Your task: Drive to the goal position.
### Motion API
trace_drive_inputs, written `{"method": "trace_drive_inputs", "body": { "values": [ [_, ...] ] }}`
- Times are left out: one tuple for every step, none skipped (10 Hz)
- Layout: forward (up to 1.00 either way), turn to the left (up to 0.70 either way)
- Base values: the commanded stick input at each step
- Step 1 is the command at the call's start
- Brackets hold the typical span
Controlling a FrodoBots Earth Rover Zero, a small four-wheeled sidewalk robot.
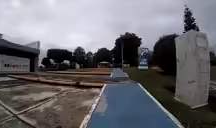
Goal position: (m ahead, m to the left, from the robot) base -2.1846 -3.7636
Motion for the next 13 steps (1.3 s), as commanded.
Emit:
{"method": "trace_drive_inputs", "body": {
  "values": [
    [0.70, -0.16],
    [0.70, -0.35],
    [0.70, -0.35],
    [0.70, -0.11],
    [0.70, 0.00],
    [0.70, 0.00],
    [0.70, 0.00],
    [0.70, 0.00],
    [0.70, 0.00],
    [0.70, 0.00],
    [0.70, 0.00],
    [0.70, 0.00],
    [0.70, 0.00]
  ]
}}
